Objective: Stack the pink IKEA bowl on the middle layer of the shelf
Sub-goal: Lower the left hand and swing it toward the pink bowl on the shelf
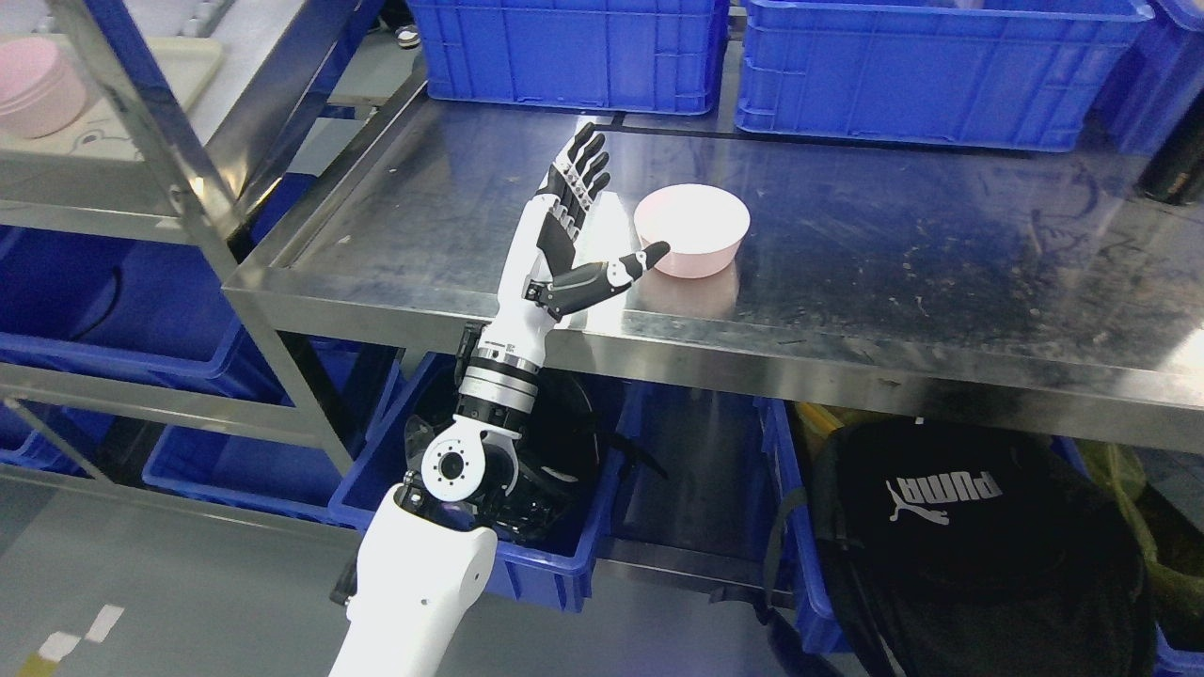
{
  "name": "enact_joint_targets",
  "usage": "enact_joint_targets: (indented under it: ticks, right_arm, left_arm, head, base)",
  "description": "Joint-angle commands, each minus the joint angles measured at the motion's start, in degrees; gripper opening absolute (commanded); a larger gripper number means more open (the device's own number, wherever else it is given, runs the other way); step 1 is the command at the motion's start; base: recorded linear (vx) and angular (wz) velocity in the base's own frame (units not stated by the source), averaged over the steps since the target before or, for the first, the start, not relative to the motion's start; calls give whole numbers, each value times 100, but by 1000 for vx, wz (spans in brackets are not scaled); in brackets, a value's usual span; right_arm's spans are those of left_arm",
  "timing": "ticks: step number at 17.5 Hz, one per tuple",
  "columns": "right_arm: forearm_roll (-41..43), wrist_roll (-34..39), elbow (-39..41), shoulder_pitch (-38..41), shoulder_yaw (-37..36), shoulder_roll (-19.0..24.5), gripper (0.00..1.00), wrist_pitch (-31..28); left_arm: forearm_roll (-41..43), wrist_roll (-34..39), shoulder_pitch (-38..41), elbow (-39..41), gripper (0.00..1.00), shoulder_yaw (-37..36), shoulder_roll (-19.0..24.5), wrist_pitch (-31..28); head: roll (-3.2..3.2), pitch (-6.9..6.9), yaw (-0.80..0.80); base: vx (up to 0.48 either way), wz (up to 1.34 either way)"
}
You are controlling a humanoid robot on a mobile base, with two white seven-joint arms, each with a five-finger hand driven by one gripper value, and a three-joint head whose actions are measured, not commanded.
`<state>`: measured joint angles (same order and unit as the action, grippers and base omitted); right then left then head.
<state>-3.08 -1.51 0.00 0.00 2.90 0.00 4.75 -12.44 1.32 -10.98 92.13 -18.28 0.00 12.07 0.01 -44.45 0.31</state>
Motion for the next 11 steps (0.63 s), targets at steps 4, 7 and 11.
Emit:
enact_joint_targets:
  ticks: [4, 7, 11]
  right_arm:
    - [0, 2, 100, 132, 0, -100, 100, 0]
    - [0, 2, 100, 132, 0, -100, 100, 0]
    - [0, 2, 100, 132, 0, -100, 100, 0]
  left_arm:
    - [4, -53, 123, 6, 100, 439, 100, 321]
    - [406, -62, -26, 15, 100, 817, 419, 489]
    - [2224, -963, -289, 15, 100, 967, 1194, -27]
  head:
    - [0, 0, 0]
    - [0, 0, 0]
    - [0, 1, 0]
  base:
    - [17, -335]
    - [1, -61]
    - [2, 8]
